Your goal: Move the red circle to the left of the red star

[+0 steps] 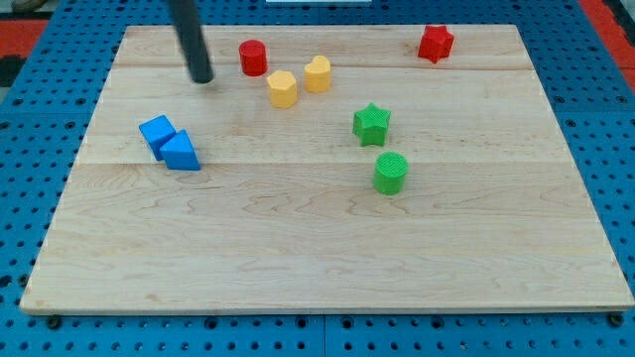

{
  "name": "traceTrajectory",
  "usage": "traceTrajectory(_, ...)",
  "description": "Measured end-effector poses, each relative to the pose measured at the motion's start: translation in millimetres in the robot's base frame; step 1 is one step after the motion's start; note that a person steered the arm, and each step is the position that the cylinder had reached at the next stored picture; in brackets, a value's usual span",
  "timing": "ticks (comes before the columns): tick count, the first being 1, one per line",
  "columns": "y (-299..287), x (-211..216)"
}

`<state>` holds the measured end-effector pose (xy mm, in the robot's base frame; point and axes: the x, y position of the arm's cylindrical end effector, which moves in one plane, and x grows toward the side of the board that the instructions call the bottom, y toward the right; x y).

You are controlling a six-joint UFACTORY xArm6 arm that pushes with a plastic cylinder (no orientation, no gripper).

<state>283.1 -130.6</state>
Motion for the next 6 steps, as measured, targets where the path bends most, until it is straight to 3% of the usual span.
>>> traceTrajectory(2, 99, -26)
traceTrajectory(3, 47, -32)
traceTrajectory(5, 87, -83)
traceTrajectory(6, 144, -66)
